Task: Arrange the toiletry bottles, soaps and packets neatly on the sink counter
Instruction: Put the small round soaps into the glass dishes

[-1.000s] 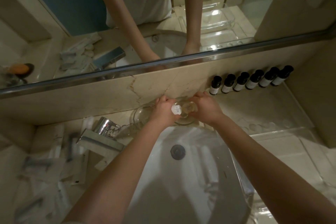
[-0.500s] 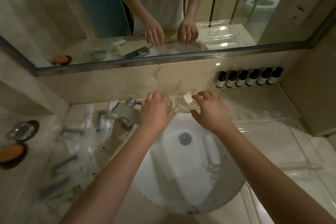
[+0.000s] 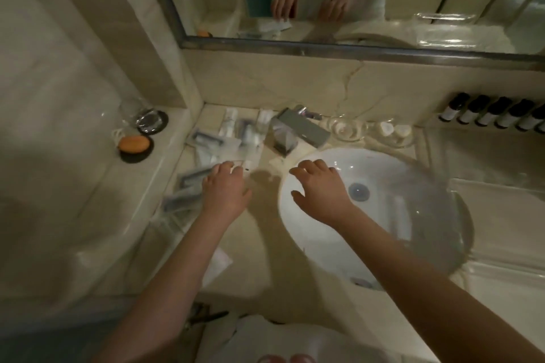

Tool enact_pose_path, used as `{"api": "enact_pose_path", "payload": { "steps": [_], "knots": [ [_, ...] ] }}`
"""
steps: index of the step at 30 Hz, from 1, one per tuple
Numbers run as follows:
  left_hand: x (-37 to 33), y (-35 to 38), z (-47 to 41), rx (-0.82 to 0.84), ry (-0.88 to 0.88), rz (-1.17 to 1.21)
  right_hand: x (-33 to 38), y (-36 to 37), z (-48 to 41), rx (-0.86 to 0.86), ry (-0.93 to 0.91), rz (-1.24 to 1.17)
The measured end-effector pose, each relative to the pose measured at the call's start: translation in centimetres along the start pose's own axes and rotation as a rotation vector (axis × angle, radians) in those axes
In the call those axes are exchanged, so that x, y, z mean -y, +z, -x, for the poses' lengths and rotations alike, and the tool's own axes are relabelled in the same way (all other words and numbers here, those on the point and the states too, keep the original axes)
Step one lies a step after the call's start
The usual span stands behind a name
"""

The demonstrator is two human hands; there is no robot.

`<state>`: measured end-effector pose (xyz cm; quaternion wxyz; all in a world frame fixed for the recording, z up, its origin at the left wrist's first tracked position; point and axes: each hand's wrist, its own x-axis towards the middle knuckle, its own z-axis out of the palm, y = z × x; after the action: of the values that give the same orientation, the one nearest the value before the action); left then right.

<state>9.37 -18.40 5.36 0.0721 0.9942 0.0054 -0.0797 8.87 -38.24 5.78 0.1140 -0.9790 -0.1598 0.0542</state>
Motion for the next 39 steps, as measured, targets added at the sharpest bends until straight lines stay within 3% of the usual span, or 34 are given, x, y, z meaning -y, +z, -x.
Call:
{"api": "enact_pose_path", "payload": {
  "steps": [8,16,24,29,33,39],
  "knots": [
    [10.6,1.9,2.6,0.103,-0.273,0.064,8.6,6.2,-2.5,0.266,-0.193,0.006],
    [13.2,4.0,3.9,0.144,-0.237,0.162,14.0,11.4,-5.1,0.371,-0.386,0.125],
    [12.9,4.4,3.0,0.051,-0.172,0.275,14.0,12.4,-5.3,0.350,-0.310,0.038],
    [10.6,5.3,2.2,0.073,-0.059,0.288,9.6,9.9,-4.7,0.289,-0.140,-0.175],
    [8.2,6.6,1.5,0.078,0.047,0.165,6.4,8.0,-3.5,0.191,-0.002,-0.321],
    [6.3,8.1,0.5,0.089,-0.004,0.000,3.7,6.9,-1.5,0.133,0.088,-0.392]
  ]
}}
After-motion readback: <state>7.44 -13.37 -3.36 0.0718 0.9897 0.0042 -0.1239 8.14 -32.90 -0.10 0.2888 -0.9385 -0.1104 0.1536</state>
